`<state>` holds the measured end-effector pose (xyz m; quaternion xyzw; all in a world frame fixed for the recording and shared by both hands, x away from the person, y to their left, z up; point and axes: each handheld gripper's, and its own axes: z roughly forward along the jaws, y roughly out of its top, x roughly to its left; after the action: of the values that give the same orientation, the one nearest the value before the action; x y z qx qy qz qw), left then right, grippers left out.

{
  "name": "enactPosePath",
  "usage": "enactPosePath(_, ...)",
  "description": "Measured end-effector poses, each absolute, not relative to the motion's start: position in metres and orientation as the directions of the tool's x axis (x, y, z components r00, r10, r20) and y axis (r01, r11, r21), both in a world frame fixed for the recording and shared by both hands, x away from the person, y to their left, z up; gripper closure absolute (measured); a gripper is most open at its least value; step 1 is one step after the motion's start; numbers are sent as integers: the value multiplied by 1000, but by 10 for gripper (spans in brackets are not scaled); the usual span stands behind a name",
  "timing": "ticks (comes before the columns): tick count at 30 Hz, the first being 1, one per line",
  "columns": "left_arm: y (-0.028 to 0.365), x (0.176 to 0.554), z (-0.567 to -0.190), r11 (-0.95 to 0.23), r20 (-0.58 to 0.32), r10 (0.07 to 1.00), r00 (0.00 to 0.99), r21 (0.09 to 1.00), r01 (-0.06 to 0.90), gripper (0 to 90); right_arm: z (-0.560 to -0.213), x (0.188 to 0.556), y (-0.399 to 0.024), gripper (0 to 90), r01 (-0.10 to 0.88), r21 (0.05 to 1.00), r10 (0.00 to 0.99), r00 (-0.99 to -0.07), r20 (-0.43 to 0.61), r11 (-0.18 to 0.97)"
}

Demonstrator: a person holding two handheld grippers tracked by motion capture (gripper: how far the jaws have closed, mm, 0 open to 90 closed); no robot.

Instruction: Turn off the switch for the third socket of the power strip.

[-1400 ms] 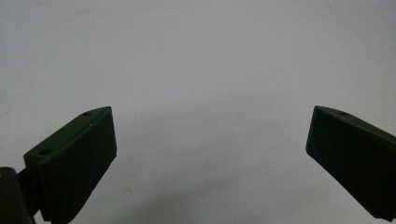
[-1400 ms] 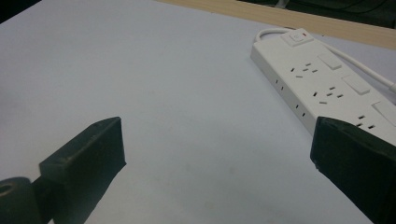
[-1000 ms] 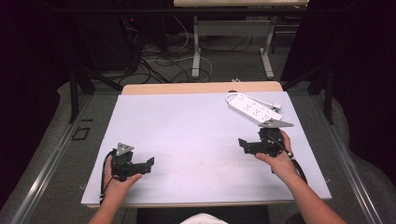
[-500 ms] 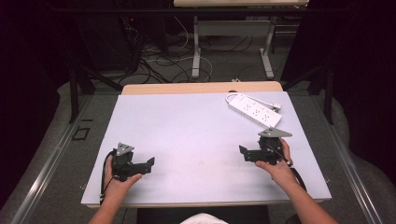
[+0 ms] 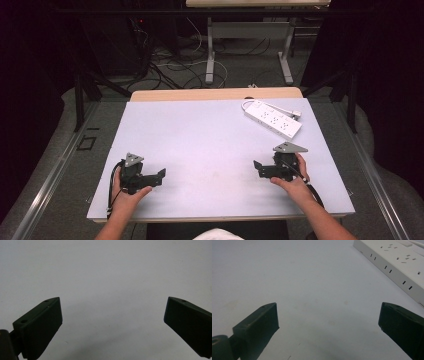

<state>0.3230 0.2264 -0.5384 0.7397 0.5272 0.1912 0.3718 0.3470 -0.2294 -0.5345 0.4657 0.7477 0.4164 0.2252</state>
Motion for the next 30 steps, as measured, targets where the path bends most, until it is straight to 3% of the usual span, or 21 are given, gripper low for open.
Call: enactPosePath(30, 226, 324, -538, -166, -114, 922, 371, 749, 642, 17, -548, 348, -219, 24, 537, 799, 860, -507, 49, 271)
